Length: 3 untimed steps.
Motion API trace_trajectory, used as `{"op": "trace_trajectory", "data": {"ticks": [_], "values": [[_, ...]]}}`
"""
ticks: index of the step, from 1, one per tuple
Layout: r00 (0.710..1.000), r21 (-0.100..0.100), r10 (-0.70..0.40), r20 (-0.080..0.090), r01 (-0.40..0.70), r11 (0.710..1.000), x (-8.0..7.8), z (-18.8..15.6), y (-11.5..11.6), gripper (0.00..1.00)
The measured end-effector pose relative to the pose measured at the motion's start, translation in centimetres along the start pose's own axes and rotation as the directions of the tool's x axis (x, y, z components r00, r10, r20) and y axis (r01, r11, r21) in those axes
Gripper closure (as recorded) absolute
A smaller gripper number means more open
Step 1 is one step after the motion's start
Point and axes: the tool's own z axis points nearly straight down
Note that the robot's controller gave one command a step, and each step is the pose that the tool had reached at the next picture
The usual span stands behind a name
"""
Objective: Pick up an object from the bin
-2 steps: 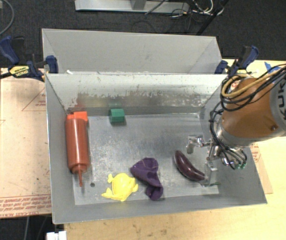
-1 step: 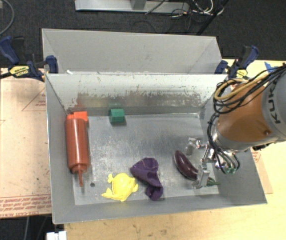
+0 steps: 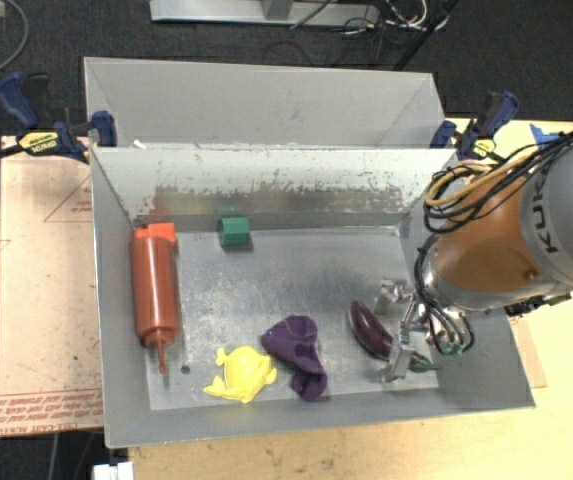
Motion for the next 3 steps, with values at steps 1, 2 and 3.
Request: {"op": "trace_trajectory", "data": {"ticks": [1, 2, 3], "values": [[1.000, 0.001, 0.022, 0.002, -0.022, 1.000, -1.8, 0.8, 1.0, 1.00], [1.000, 0.001, 0.022, 0.002, -0.022, 1.000, -1.8, 0.8, 1.0, 1.00], [0.999, 0.000, 0.041, 0.007, -0.041, 0.999, -1.1, -13.0, 1.5, 1.00]]}}
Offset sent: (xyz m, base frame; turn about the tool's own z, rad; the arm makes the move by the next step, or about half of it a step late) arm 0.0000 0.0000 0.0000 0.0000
